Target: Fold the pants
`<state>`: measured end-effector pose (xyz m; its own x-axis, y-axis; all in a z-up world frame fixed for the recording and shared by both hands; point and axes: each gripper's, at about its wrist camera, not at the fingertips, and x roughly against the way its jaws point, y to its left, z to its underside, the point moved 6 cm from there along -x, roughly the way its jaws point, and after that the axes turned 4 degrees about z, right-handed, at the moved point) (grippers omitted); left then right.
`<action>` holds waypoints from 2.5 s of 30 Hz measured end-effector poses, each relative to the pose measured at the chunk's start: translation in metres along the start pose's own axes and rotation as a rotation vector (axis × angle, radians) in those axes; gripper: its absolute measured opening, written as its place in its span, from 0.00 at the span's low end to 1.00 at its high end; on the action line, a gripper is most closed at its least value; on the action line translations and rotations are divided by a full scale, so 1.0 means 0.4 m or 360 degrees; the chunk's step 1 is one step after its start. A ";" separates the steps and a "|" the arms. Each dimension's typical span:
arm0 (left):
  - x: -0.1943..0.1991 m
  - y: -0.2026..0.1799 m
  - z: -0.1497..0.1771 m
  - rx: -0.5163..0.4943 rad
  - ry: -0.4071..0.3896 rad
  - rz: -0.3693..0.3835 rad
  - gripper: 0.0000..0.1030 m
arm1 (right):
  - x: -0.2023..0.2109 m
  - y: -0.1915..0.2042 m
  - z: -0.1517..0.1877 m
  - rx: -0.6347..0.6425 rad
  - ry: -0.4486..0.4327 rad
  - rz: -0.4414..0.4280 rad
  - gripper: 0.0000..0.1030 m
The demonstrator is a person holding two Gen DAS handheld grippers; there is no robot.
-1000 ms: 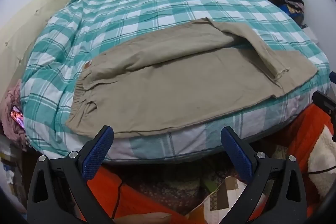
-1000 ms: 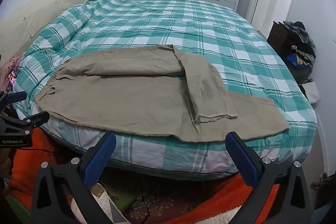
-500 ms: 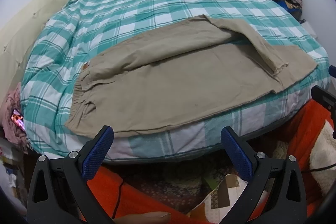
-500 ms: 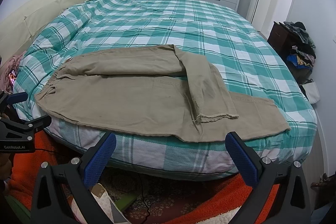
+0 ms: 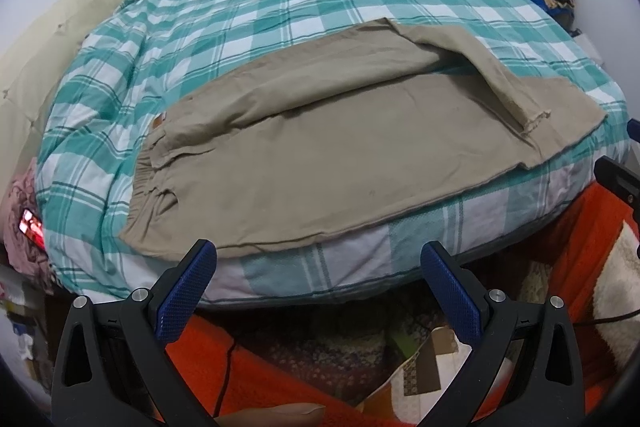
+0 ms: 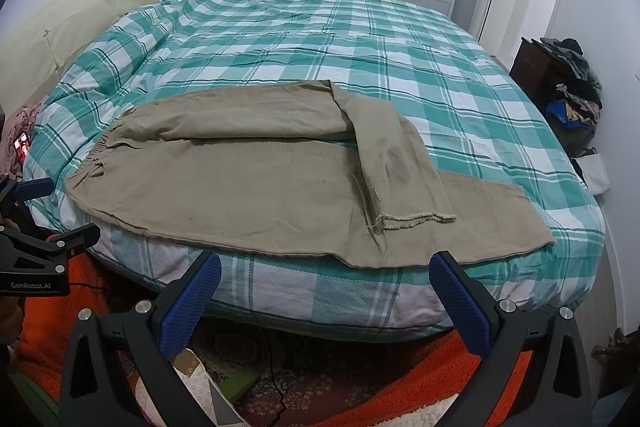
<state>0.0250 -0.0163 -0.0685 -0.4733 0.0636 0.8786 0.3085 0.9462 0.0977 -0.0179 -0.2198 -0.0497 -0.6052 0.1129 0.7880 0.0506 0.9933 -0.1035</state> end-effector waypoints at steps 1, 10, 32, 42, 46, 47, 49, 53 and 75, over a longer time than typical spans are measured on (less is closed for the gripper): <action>-0.001 0.000 -0.001 -0.0002 0.0003 -0.0001 0.99 | -0.001 0.000 0.001 -0.0001 0.0002 0.0000 1.00; -0.009 0.002 0.002 0.0005 0.0022 0.0009 0.99 | -0.013 -0.006 0.001 -0.0003 0.0019 0.0009 1.00; -0.036 -0.017 0.010 -0.0016 0.0082 0.0010 0.99 | -0.031 -0.066 0.009 -0.0054 0.0077 0.0245 0.99; -0.042 -0.019 0.013 -0.0021 0.0094 0.0011 0.99 | -0.043 -0.079 0.019 -0.0071 0.0119 0.0280 0.99; -0.046 -0.017 0.016 -0.0018 0.0097 0.0012 0.99 | -0.045 -0.077 0.021 -0.0066 0.0126 0.0284 0.99; -0.047 -0.017 0.018 -0.0019 0.0099 0.0011 0.99 | -0.046 -0.077 0.021 -0.0064 0.0127 0.0286 0.99; -0.048 -0.016 0.017 -0.0019 0.0099 0.0011 0.99 | -0.047 -0.077 0.020 -0.0064 0.0129 0.0289 0.99; -0.053 -0.015 0.019 -0.0018 0.0105 0.0011 0.99 | -0.049 -0.079 0.022 -0.0069 0.0136 0.0289 0.99; -0.114 0.031 0.023 0.0094 0.0222 0.0000 0.99 | -0.501 -0.185 -0.076 0.0112 0.0160 0.0205 0.05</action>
<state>0.0427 -0.0047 -0.1117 -0.3530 0.0226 0.9354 0.2575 0.9635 0.0739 0.1238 -0.3152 -0.1817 -0.5149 0.2441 0.8218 0.0648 0.9669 -0.2466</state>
